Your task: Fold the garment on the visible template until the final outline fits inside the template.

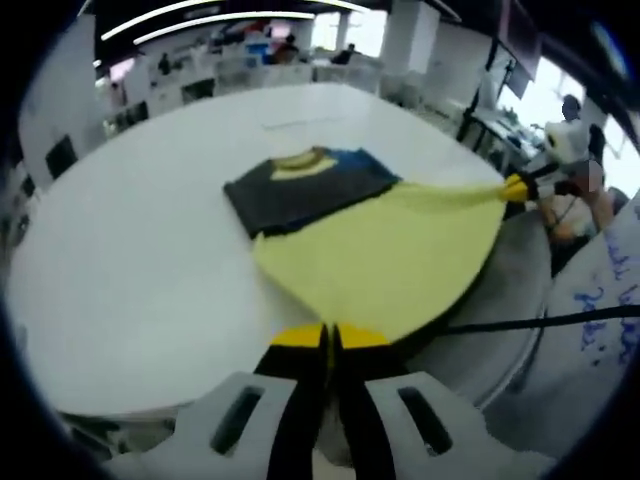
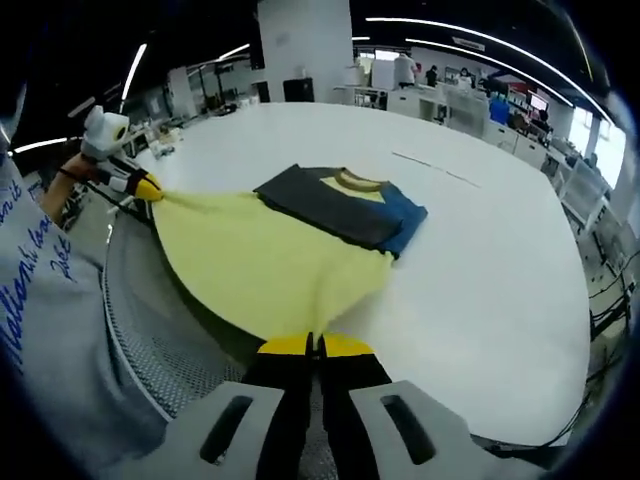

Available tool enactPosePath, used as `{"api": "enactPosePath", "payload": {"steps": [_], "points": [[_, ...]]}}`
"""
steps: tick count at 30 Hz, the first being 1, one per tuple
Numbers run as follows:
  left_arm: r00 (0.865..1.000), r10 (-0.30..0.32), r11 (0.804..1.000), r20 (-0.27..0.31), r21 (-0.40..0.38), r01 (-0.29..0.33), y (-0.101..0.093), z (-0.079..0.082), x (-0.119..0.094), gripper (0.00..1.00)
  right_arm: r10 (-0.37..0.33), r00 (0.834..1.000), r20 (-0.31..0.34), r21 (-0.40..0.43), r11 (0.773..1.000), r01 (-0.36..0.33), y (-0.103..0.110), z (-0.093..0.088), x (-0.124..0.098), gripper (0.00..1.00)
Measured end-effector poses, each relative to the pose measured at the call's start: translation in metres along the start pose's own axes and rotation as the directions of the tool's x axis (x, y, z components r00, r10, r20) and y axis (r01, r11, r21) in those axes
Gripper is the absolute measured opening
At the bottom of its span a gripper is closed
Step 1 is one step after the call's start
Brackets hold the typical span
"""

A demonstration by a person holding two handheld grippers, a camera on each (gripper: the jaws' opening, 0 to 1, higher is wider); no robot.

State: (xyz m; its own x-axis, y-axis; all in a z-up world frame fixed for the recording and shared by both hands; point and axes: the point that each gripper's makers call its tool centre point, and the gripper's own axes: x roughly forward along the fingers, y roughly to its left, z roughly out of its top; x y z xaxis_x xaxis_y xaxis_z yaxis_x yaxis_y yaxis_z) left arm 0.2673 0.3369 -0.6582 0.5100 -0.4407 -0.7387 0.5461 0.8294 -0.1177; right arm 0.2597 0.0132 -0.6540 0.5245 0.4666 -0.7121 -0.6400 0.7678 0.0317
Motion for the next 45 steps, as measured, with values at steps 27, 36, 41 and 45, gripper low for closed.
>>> {"api": "enactPosePath", "payload": {"steps": [27, 36, 41, 45], "points": [[0.999, -0.007, 0.999, 0.051, 0.052, 0.004, -0.027, 0.009, -0.046, 0.0, 0.02, 0.999, 0.028, -0.04, 0.999, -0.019, 0.016, 0.004, -0.042, 0.03], [0.996, 0.01, 0.996, 0.089, 0.088, -0.018, -0.028, 0.02, -0.069, 0.0, 0.027, 0.998, 0.064, -0.079, 0.997, -0.022, 0.019, 0.017, -0.063, 0.03], [0.992, -0.013, 0.998, 0.126, 0.068, 0.004, -0.031, 0.024, -0.076, 0.0, 0.041, 0.996, 0.085, -0.089, 0.995, -0.033, 0.023, 0.022, -0.067, 0.03], [0.991, -0.024, 0.997, 0.132, 0.079, 0.014, -0.036, 0.025, -0.081, 0.0, 0.048, 0.994, 0.098, -0.101, 0.994, -0.038, 0.025, 0.027, -0.073, 0.03]]}}
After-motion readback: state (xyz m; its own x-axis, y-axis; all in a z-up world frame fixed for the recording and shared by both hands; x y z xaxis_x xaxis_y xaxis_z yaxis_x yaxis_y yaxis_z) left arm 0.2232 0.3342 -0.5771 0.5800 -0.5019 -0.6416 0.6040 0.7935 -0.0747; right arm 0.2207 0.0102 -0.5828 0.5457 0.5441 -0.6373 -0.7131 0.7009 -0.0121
